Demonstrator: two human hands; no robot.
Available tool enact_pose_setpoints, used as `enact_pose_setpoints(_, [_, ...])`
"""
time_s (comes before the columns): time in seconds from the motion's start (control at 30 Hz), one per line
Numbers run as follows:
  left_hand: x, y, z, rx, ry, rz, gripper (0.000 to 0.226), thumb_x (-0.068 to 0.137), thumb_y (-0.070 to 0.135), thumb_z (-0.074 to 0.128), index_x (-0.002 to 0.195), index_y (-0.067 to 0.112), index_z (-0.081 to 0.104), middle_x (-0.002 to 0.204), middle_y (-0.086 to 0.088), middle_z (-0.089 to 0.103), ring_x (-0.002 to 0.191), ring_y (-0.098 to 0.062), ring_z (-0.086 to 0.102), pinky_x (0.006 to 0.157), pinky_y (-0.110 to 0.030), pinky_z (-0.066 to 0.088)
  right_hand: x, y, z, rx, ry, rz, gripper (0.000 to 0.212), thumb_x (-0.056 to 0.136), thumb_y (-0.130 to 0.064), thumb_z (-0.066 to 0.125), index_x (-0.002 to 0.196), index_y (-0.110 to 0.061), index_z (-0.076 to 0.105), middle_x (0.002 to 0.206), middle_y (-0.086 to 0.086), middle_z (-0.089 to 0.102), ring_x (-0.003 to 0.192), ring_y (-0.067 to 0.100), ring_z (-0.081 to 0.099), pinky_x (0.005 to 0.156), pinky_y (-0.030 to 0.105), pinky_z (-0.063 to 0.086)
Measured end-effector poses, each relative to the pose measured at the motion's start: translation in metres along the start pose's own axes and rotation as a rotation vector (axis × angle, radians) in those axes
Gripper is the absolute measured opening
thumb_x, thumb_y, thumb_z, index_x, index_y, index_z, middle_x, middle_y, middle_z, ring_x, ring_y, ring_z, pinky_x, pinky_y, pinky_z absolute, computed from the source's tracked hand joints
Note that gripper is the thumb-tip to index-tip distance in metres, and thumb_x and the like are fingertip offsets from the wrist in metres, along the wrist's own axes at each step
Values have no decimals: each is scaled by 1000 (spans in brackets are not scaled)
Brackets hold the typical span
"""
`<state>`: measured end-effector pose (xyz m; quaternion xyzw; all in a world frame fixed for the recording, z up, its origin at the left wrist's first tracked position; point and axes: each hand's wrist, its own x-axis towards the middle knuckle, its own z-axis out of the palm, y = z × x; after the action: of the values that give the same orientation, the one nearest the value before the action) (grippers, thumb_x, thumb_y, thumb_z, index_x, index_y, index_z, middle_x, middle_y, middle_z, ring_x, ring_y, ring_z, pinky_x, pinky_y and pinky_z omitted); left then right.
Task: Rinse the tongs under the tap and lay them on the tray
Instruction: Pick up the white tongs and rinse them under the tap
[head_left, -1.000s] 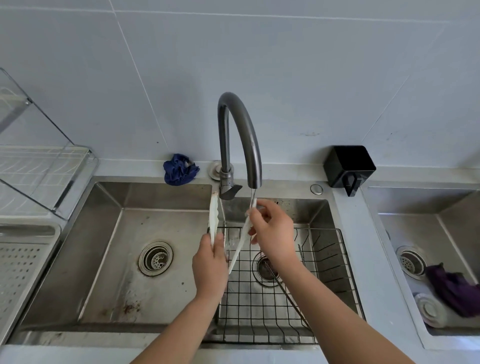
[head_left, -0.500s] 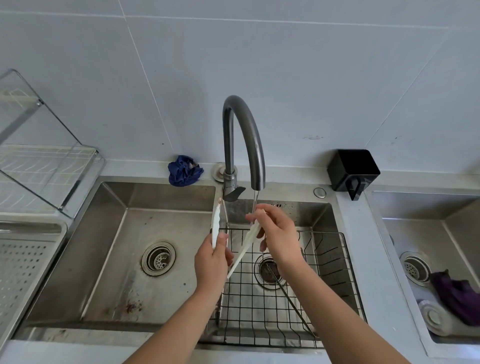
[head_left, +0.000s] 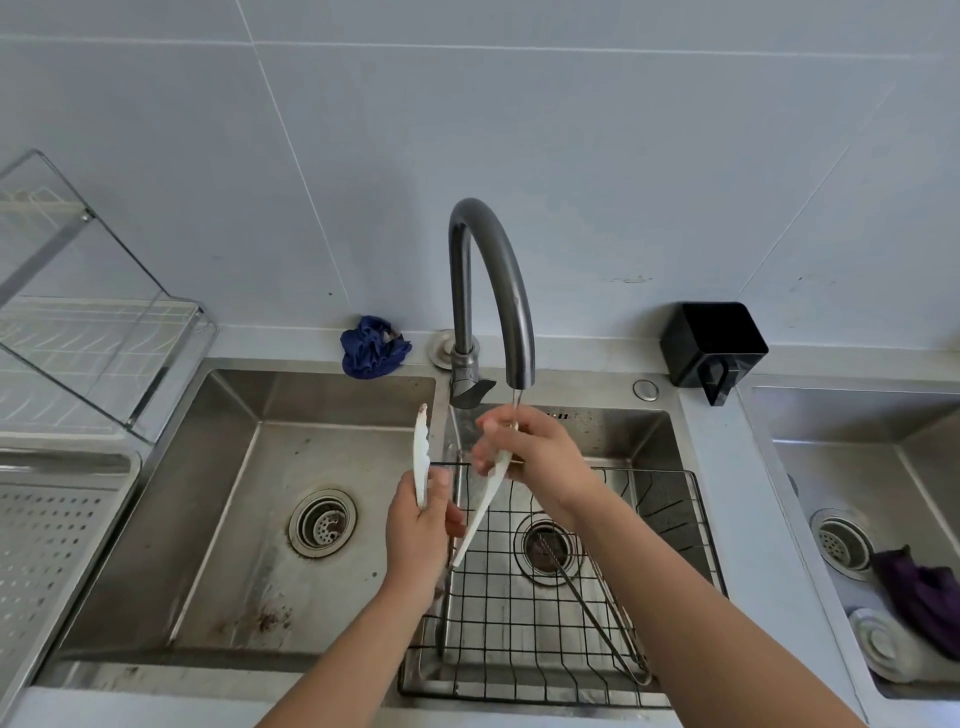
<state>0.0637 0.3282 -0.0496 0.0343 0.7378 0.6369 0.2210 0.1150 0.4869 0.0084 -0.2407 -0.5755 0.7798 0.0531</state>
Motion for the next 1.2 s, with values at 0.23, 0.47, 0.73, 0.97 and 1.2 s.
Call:
enact_pose_setpoints(0.23, [3, 23, -3, -155, -318, -240, 43, 92, 51, 54, 107, 12, 66, 82, -15, 64, 61, -29, 54, 48, -29, 43, -9, 8, -12, 246, 151, 34, 37, 104, -37, 50, 104, -7, 72, 95, 17, 74, 76, 24, 71, 65, 37, 60])
enact_pose_setpoints(0.47, [-5, 37, 18, -104, -534, -324, 33, 95, 51, 54, 88, 31, 78, 79, -10, 66, 61, -21, 61, 48, -26, 47, -4, -2, -3, -48, 248, -77, 42, 94, -47, 63, 103, -7, 74, 86, 17, 70, 76, 23, 63, 71, 39, 51])
enact_pose_setpoints(0.73, [-4, 28, 15, -111, -508, -449, 25, 102, 30, 53, 103, 18, 76, 58, 0, 60, 42, -12, 49, 41, -21, 38, 6, -2, 3, -50, 190, -73, 9, 97, -12, 66, 103, -8, 72, 89, 7, 80, 80, 32, 64, 74, 51, 46])
enact_pose_setpoints(0.97, [-7, 23, 14, -119, -466, -427, 24, 100, 34, 57, 86, 28, 76, 53, 4, 62, 38, -9, 52, 38, -19, 39, 5, 9, 16, -101, 281, -134, 13, 98, -14, 66, 88, -6, 68, 72, 5, 74, 67, 13, 71, 63, 33, 57])
enact_pose_setpoints(1.2, [-5, 27, 12, -119, -417, -354, 35, 92, 54, 61, 94, 23, 77, 75, -9, 64, 55, -16, 55, 45, -23, 38, 3, 8, 17, 122, 175, -26, 16, 100, -2, 49, 104, 2, 64, 99, 29, 73, 80, 26, 72, 67, 36, 58])
